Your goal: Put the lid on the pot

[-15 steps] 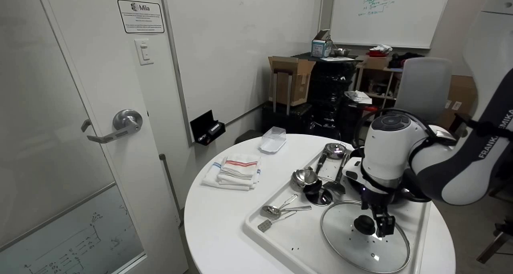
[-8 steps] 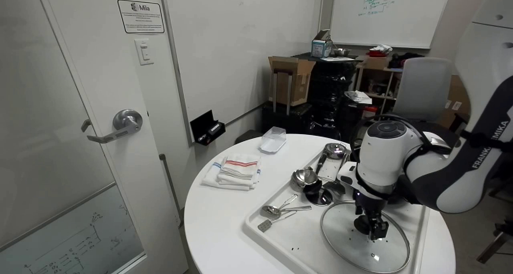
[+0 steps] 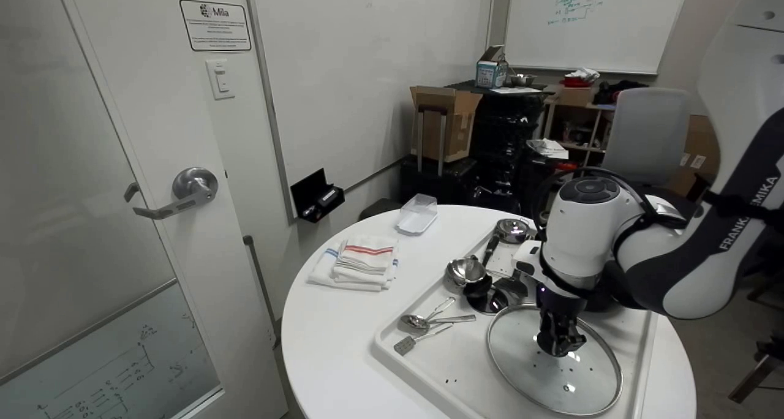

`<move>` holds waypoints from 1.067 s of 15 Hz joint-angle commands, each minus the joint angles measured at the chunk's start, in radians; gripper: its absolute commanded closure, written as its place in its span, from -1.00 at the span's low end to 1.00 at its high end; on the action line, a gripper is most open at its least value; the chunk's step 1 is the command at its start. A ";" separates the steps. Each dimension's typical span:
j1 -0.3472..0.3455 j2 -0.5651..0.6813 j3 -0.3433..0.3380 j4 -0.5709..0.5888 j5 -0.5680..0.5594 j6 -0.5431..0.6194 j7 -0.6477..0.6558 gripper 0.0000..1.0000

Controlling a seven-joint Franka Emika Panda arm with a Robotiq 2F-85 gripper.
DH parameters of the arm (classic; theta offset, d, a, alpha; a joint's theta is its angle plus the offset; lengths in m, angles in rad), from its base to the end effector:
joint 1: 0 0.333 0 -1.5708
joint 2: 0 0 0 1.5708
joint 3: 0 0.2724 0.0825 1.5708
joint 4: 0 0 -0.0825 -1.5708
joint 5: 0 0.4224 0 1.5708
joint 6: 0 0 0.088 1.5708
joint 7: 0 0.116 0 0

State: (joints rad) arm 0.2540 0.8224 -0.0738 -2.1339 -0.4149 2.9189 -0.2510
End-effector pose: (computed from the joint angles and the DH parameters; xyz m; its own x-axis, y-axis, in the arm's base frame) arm 0.4830 0.1028 -0.0623 0.6524 0.7511 -0.1011 0.7578 -0.6445 0.1022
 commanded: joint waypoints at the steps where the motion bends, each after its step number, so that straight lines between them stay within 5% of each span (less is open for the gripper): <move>1: -0.006 -0.016 0.009 -0.012 -0.004 0.011 0.010 0.50; 16: -0.114 -0.251 0.144 -0.144 0.042 -0.060 -0.028 0.50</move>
State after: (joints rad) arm 0.1806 0.6721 0.0307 -2.2243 -0.4063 2.9070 -0.2538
